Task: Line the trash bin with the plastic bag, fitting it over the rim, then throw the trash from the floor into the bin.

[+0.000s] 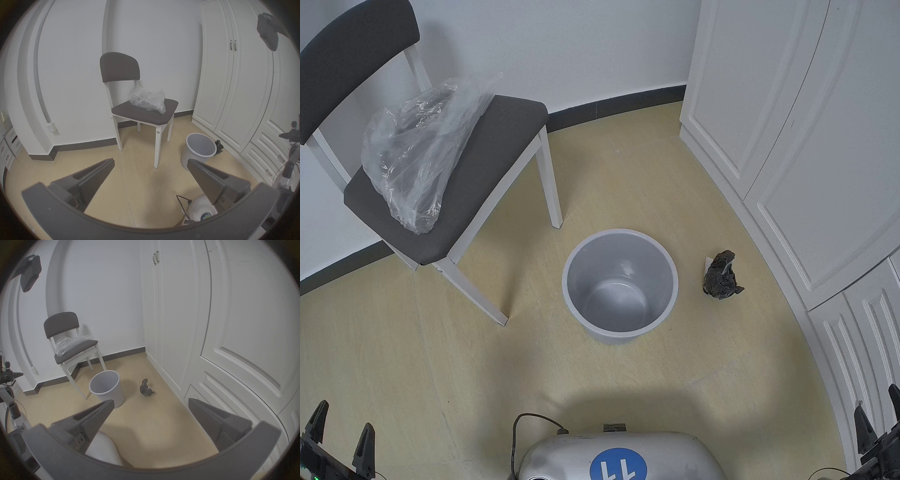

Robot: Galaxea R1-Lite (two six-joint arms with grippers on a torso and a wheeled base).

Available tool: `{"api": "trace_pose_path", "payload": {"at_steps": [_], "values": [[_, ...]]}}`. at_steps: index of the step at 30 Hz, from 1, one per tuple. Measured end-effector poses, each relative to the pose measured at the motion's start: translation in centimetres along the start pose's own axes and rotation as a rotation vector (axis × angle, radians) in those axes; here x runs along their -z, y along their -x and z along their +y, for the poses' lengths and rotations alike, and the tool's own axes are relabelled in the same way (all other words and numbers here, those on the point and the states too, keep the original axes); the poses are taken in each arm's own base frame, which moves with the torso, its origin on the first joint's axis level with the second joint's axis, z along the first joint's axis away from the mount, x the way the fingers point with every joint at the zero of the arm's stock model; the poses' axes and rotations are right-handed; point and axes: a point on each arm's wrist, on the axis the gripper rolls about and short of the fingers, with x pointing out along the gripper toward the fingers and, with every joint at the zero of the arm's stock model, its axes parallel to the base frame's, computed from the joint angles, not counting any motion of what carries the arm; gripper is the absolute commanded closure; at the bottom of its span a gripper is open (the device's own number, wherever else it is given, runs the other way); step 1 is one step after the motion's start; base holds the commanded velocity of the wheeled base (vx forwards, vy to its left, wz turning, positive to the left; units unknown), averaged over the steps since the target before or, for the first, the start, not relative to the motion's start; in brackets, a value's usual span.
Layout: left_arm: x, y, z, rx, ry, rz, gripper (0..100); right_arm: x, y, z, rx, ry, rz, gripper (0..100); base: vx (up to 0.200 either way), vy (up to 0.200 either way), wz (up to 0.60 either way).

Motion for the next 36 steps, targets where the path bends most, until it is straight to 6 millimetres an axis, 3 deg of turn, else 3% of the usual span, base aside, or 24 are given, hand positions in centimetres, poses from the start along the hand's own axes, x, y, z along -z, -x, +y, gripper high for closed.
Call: {"api": "trace_pose_path", "payload": {"at_steps": [29,33,36], "values": [[-0.3,0.0,-0.1,0.033,-0.026,-0.026,0,-0.2,0.0,0.0,-0.015,0.032,-0.018,0,0.000,0.000,0.00],[-1.2,0.1,-0.1,0.049,0.035,-0.118,0,-1.3,0.2,0.1,-0.022,-0.028,-0.097,0,0.000,0.000,0.00],[-2.1,0.2,-0.3,0.112,0.086,-0.195,0,-3.5,0.7,0.1,-0.035,-0.069,-0.178,0,0.000,0.000,0.00]]}}
